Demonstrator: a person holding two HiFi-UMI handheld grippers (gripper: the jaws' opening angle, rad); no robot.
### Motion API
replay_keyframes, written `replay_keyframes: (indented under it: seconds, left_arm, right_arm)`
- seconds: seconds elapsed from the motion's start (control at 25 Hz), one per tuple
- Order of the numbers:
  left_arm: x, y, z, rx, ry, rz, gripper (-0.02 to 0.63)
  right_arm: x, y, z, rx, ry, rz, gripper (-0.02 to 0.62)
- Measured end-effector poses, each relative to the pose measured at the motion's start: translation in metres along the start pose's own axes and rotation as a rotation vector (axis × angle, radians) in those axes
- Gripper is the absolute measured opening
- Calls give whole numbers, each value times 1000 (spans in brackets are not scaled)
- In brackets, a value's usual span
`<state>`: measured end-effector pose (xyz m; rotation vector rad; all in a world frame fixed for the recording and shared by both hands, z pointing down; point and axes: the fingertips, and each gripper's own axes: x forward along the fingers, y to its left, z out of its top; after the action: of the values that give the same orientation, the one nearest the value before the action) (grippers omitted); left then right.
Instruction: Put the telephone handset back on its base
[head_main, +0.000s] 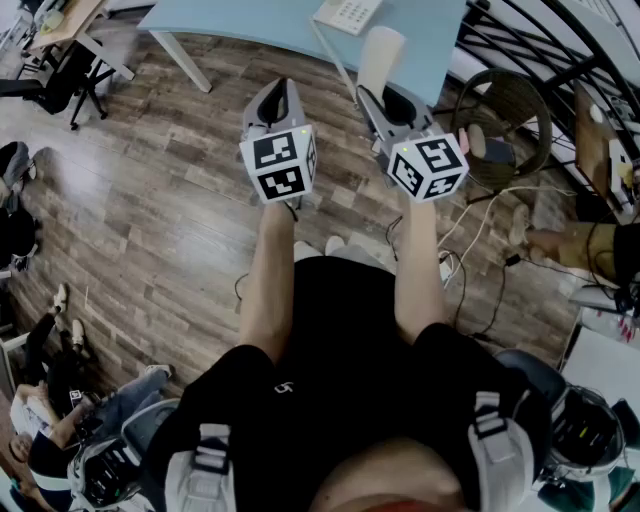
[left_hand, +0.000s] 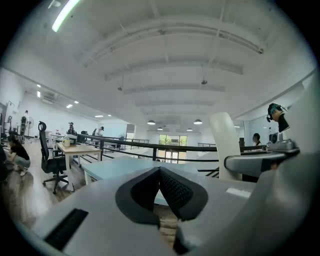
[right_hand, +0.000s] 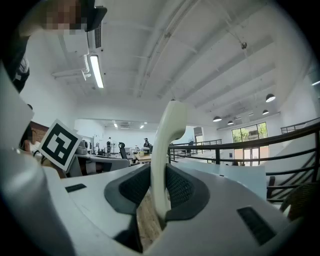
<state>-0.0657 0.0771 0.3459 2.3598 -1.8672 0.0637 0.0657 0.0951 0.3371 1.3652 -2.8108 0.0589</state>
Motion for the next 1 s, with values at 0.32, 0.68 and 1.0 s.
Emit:
replay_keyframes:
  seconds: [0.32, 0.68, 1.0]
  left_arm:
    - [-4, -18, 5, 22, 7, -7, -2]
    - [10, -42, 15, 20, -13, -15, -2]
    - [25, -56, 26, 31, -37, -17, -2]
  right_arm:
    - [-13, -9, 15, -20, -3, -3, 86]
    - [-27, -39, 23, 56, -49, 1, 84]
    - [-29, -73, 28, 134, -79, 5, 84]
